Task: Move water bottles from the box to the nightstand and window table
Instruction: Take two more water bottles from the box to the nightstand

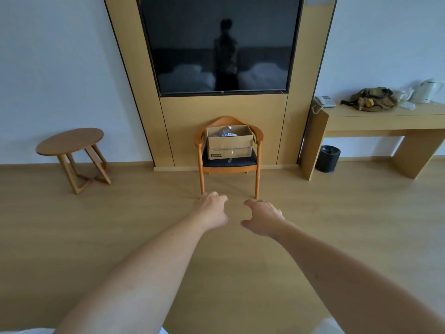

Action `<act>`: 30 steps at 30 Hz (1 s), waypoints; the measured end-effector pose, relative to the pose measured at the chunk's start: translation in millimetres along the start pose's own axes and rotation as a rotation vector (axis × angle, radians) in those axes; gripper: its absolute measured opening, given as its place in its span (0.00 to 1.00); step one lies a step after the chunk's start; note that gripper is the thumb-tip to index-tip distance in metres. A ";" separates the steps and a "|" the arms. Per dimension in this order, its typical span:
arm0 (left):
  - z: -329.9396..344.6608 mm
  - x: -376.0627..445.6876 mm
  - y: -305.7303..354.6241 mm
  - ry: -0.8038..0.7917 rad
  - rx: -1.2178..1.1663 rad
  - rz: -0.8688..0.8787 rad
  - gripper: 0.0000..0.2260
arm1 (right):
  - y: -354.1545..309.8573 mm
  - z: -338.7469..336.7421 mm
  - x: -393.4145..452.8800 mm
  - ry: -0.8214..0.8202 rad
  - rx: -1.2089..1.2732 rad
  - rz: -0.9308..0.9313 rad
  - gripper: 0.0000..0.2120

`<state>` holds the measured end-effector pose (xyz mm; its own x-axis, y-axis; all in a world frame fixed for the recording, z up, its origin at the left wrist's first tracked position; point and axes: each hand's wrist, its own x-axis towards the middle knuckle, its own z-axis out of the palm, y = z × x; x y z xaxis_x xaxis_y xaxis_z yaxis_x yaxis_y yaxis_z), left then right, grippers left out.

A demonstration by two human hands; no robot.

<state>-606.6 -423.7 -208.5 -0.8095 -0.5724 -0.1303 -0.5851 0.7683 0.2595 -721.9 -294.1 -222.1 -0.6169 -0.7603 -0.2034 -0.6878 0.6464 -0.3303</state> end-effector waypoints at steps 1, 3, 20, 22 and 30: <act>-2.3 16.4 -1.1 -0.003 -0.003 -0.003 0.25 | 1.0 -3.9 17.4 -0.005 -0.002 -0.005 0.32; -5.0 49.6 -5.7 -0.017 -0.011 -0.005 0.26 | 0.4 -8.7 52.3 -0.017 -0.010 -0.015 0.33; -72.2 378.1 -117.4 -0.050 -0.034 0.188 0.27 | -67.1 -61.2 363.8 0.000 -0.067 0.120 0.26; -84.5 406.8 -126.5 -0.015 -0.056 0.212 0.27 | -75.0 -66.7 390.4 0.031 -0.072 0.112 0.25; -86.8 522.3 -156.1 -0.042 -0.019 0.240 0.23 | -70.8 -73.1 511.0 -0.005 -0.091 0.133 0.22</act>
<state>-933.8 -867.4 -234.0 -0.9269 -0.3611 -0.1021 -0.3747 0.8752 0.3060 -1016.4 -723.7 -235.3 -0.7031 -0.6678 -0.2443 -0.6322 0.7443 -0.2152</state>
